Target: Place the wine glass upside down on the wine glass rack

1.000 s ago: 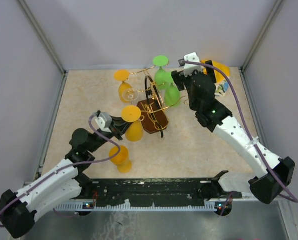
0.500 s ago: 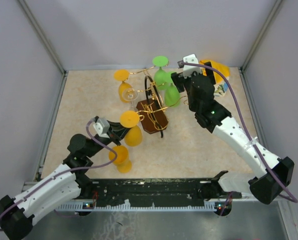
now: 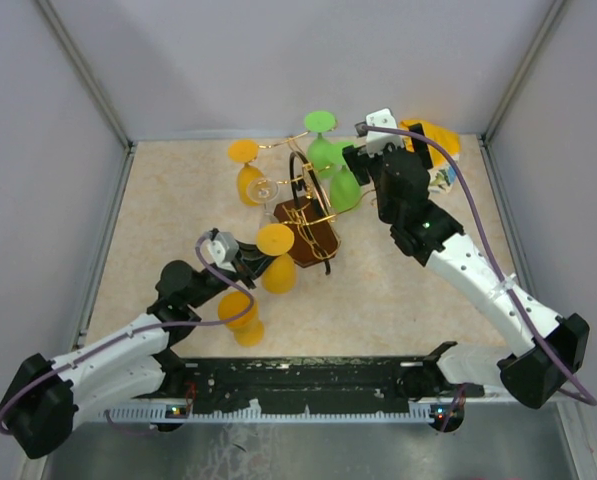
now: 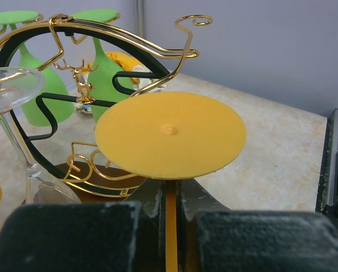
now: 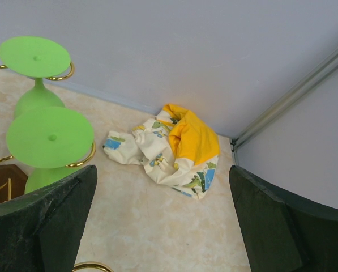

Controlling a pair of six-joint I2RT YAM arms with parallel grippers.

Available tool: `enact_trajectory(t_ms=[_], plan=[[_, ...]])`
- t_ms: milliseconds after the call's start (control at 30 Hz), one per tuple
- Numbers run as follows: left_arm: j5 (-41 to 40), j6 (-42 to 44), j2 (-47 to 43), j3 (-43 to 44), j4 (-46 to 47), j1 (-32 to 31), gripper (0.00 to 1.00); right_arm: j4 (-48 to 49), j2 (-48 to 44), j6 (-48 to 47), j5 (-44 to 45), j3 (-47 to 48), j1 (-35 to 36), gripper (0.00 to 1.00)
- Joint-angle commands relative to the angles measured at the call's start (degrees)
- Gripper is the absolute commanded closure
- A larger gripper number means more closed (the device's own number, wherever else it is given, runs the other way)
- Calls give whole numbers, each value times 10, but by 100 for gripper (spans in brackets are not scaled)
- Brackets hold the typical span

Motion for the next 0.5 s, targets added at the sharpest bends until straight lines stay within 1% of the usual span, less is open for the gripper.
enact_trajectory(t_ms=[0,267,467], plan=[[4,6,8,12,44,-3,100,18,-14,-12,14,17,-2,1],[20,-3,35,17,86,-5,100,16,-12,-10,13,19,-2,1],[26,-6,41,22,91,-18,100,17,-10,-11,14,18,-2,1]])
